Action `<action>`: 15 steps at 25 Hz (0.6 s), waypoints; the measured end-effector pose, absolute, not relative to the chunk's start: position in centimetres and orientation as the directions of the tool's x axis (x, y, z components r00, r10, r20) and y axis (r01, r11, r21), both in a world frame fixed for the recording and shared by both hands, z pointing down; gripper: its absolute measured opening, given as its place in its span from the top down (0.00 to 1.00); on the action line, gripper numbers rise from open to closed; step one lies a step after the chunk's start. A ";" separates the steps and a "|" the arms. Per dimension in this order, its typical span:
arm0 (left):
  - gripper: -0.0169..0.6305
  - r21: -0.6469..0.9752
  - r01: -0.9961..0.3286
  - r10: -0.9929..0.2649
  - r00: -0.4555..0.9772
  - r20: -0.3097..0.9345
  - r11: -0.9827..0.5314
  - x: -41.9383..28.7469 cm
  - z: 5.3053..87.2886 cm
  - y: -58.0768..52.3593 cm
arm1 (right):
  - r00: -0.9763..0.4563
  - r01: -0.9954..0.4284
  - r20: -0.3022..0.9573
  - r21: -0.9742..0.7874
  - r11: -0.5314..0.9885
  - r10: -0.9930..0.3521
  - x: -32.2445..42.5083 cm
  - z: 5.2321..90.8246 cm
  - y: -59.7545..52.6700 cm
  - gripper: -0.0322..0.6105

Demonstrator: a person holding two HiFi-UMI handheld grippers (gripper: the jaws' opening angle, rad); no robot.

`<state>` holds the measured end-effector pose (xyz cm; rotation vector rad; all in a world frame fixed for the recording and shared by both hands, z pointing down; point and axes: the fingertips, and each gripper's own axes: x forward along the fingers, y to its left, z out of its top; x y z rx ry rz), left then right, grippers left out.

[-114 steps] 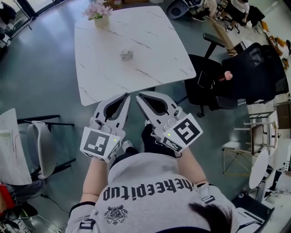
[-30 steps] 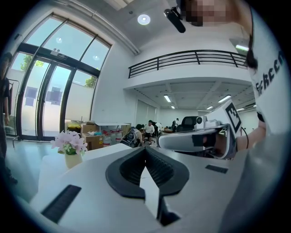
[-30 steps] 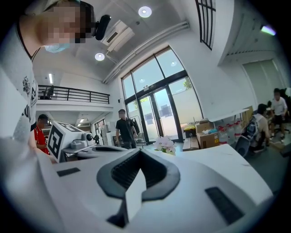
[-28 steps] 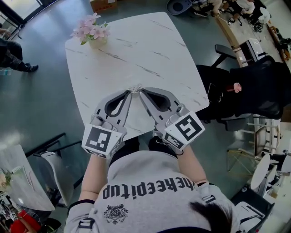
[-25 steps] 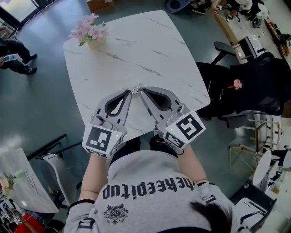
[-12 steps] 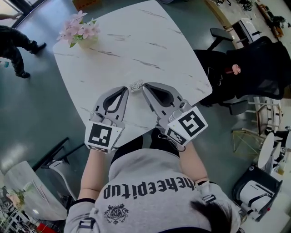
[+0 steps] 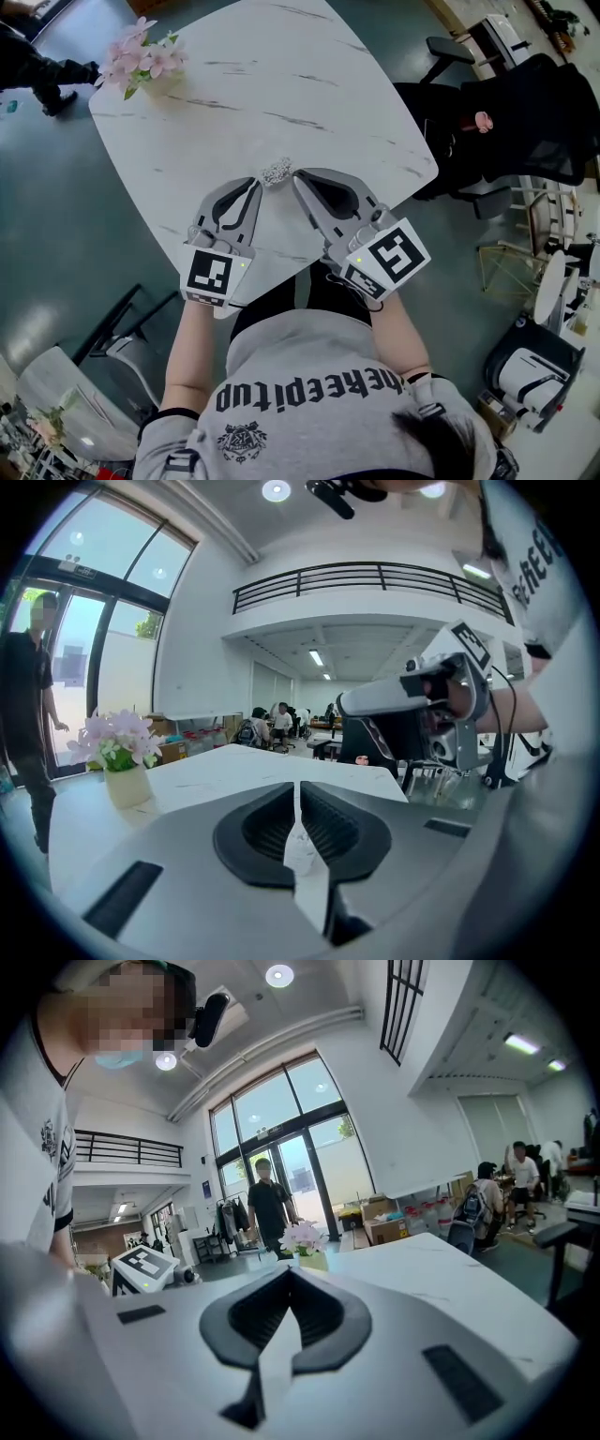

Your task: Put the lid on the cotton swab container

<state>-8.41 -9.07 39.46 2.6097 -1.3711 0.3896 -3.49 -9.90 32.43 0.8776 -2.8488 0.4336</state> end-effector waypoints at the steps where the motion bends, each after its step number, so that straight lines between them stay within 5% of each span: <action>1: 0.95 0.035 -0.824 -0.778 0.547 0.309 -0.566 -8.4 39.9 -9.0 | -0.821 -0.570 0.209 -0.235 0.788 -0.531 -3.5 32.6 -9.9 0.93; 15: 0.77 0.072 -0.806 -0.728 0.566 0.387 -0.588 -8.7 45.4 -9.1 | -0.801 -0.596 0.251 -0.251 0.762 -0.544 -3.0 34.9 -9.4 0.93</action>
